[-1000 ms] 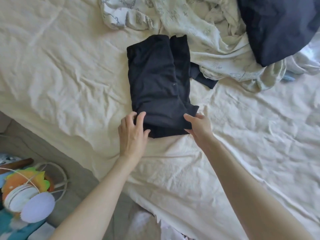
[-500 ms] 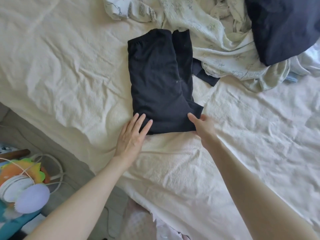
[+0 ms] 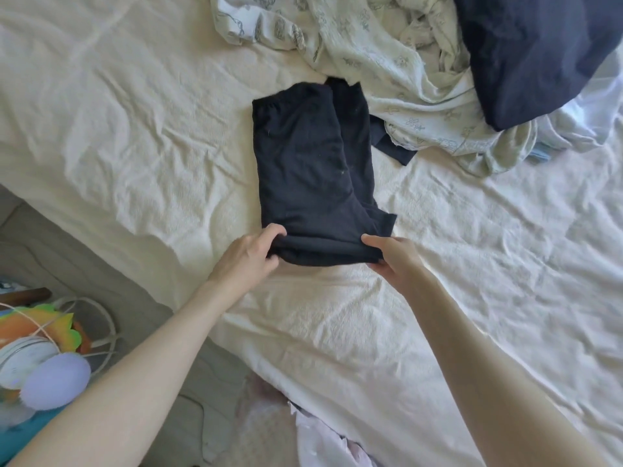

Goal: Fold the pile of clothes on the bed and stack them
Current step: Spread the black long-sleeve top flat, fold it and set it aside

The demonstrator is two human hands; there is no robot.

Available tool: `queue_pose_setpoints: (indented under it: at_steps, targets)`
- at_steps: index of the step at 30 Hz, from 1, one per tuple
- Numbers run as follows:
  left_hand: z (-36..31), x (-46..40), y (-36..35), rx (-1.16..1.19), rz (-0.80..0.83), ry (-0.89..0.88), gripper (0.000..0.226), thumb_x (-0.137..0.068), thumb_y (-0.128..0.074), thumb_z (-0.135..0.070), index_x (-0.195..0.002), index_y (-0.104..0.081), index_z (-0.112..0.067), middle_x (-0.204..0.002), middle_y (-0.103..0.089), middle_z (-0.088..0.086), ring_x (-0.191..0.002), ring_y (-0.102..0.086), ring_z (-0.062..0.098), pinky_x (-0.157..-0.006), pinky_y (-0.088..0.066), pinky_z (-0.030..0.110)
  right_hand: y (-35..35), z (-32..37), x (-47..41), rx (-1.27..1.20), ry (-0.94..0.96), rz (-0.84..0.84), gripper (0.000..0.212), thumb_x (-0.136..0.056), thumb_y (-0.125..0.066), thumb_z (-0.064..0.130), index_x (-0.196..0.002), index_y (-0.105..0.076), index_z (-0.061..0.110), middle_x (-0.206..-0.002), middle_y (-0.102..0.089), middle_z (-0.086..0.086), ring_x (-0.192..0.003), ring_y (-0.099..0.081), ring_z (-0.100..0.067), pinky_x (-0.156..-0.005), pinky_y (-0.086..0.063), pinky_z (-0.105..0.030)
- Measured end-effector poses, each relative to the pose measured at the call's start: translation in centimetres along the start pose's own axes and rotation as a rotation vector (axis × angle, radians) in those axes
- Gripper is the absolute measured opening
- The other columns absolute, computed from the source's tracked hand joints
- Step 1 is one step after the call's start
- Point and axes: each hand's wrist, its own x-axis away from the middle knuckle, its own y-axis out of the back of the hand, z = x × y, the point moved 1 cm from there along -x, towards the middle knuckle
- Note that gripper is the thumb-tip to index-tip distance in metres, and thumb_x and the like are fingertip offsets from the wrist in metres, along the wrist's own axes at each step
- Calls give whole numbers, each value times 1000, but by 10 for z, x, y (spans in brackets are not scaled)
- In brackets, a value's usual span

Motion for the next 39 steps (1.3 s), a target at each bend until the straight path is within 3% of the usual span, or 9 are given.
queue_pose_setpoints:
  at_steps: [5,8,15,19,22,25,29,34,39]
  targets:
    - [0,52,1,280,297,136,30,-79,-66,-16,-100,-56,-35,-92,-62,-17,-85,-59,4,-71,-42,15,41,-33,52,141,-257,76,18,-77,-75,10,-87,-60,6,-70,-53,-5,-65,-53,-14,-53,-48,-24]
    - [-3,74,5,539,447,180,29,-80,-68,-13,-99,-61,-34,-95,-68,-13,-92,-63,1,-82,-51,23,58,-42,75,257,-314,129,18,-78,-76,18,-83,-63,6,-53,-53,-2,-47,-53,-16,-41,-40,-20]
    - [-3,32,31,694,117,232,33,-87,-64,-10,-116,-57,-24,-95,-64,-10,-76,-60,-3,-70,-45,6,28,14,59,212,-116,157,12,-87,-52,16,-76,-53,12,-55,-51,1,-41,-46,-9,-37,-33,-16]
    - [12,-16,46,825,-121,302,28,-90,-61,-17,-117,-55,-18,-106,-65,-2,-94,-63,8,-80,-51,17,-13,62,42,169,45,33,24,-83,-48,12,-60,-49,17,-52,-51,3,-43,-48,-10,-43,-38,-15]
    - [20,-43,35,713,-109,373,48,-95,-53,-28,-139,-39,-17,-134,-52,7,-118,-54,19,-101,-44,36,-41,72,32,396,350,-94,18,-86,-47,10,-71,-53,15,-65,-53,1,-58,-49,-12,-53,-42,-22]
    - [16,-47,14,616,-109,356,64,-97,-48,-31,-150,-14,-21,-151,-32,2,-136,-35,17,-107,-29,25,-53,50,20,1006,763,-175,28,-94,-46,19,-120,-56,12,-114,-58,-6,-106,-53,-21,-91,-44,-36]
    - [7,-36,-6,280,-272,147,62,-99,-41,-28,-151,-8,-19,-158,-10,6,-145,-10,19,-115,-15,30,-62,14,3,1442,1094,-135,53,-96,-46,27,-147,-31,22,-156,-24,-7,-146,-14,-27,-114,-17,-48]
    - [14,-43,-30,-317,-191,-125,53,-99,-29,-36,-148,-24,-17,-156,-17,14,-144,-11,34,-114,-15,51,-66,-9,-31,1594,1086,-102,58,-99,-40,38,-151,-17,28,-159,-11,-6,-147,-6,-29,-117,-9,-49]
    - [32,-63,-43,-386,24,-44,57,-100,-23,-42,-149,2,-27,-159,6,4,-146,9,25,-116,4,44,-62,-9,-51,1534,987,32,56,-100,-37,37,-151,-14,32,-160,-3,-1,-147,2,-24,-118,-5,-44]
